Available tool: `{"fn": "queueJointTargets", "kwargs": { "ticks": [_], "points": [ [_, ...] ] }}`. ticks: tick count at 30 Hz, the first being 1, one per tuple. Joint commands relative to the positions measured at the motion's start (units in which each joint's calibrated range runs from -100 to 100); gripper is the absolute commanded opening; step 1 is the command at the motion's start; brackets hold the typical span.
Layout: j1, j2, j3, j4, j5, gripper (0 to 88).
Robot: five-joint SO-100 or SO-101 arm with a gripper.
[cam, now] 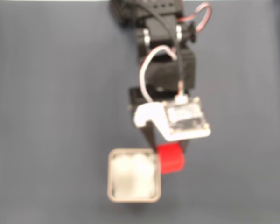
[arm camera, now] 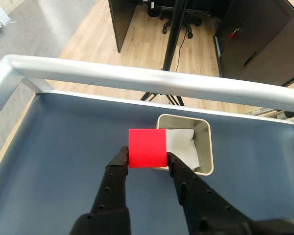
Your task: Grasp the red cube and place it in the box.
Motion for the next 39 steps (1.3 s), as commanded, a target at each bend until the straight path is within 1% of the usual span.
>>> {"fn": "queueJointTargets", "kwargs": {
  "ticks": [1,19,39],
  "points": [
    [1.47,0.32,-3.79,-0.14,-0.68,11.1],
    [6.44,6.39,-6.26,-3.33,-0.39,11.0],
    [8.22,9.86,-9.54,-4.15,0.0,11.1]
  ]
}}
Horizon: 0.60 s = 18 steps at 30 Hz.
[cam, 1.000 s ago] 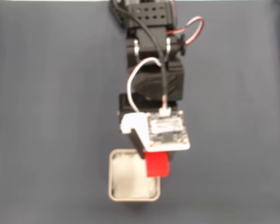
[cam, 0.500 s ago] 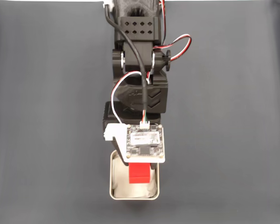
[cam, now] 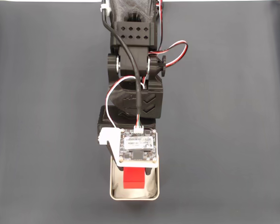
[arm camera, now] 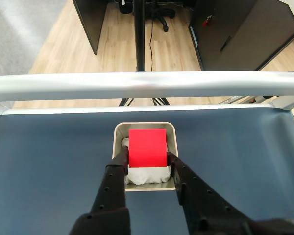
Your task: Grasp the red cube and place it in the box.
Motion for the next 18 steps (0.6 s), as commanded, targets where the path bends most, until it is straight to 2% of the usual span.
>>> {"fn": "queueJointTargets", "kwargs": {
  "ticks": [1,18],
  "points": [
    [0.73,-0.74,-2.94,-1.13,0.34,11.1],
    [0.23,-0.65,-2.3,-1.38,0.29,12.0]
  ]
}}
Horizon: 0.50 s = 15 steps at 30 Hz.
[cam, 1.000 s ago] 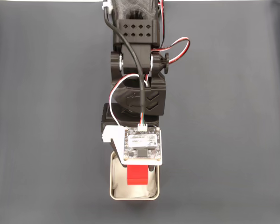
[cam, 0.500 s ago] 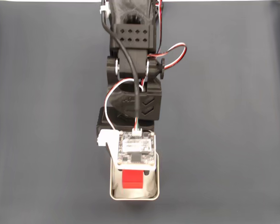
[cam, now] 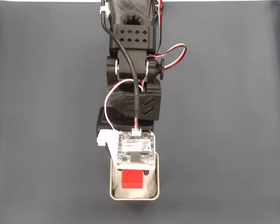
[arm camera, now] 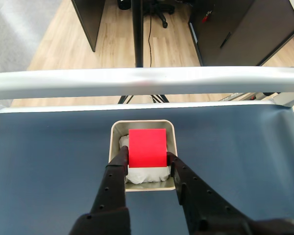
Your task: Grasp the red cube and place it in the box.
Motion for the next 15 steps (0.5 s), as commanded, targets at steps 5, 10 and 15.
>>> {"fn": "queueJointTargets", "kwargs": {
  "ticks": [5,10,15],
  "points": [
    [0.01,-0.83,-2.3,-1.7,0.24,12.5],
    [0.01,-1.17,-1.76,-1.7,-0.59,20.8],
    [0.15,-2.13,-1.48,-1.79,-1.95,43.8]
  ]
}}
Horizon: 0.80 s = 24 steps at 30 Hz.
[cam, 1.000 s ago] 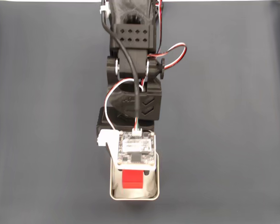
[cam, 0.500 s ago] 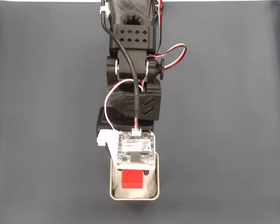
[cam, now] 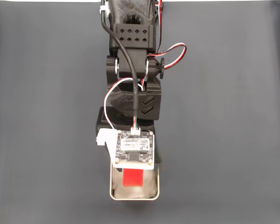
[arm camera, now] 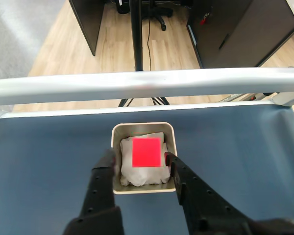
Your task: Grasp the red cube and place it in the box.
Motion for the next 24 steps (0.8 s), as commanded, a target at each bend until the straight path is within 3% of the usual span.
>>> {"fn": "queueJointTargets", "kwargs": {
  "ticks": [1,6,24],
  "points": [
    [0.3,-2.21,-1.66,-1.15,-0.93,46.2],
    [0.3,-2.3,-1.66,-1.15,-0.34,51.4],
    [0.08,-2.99,-1.21,-2.46,-0.73,52.8]
  ]
}}
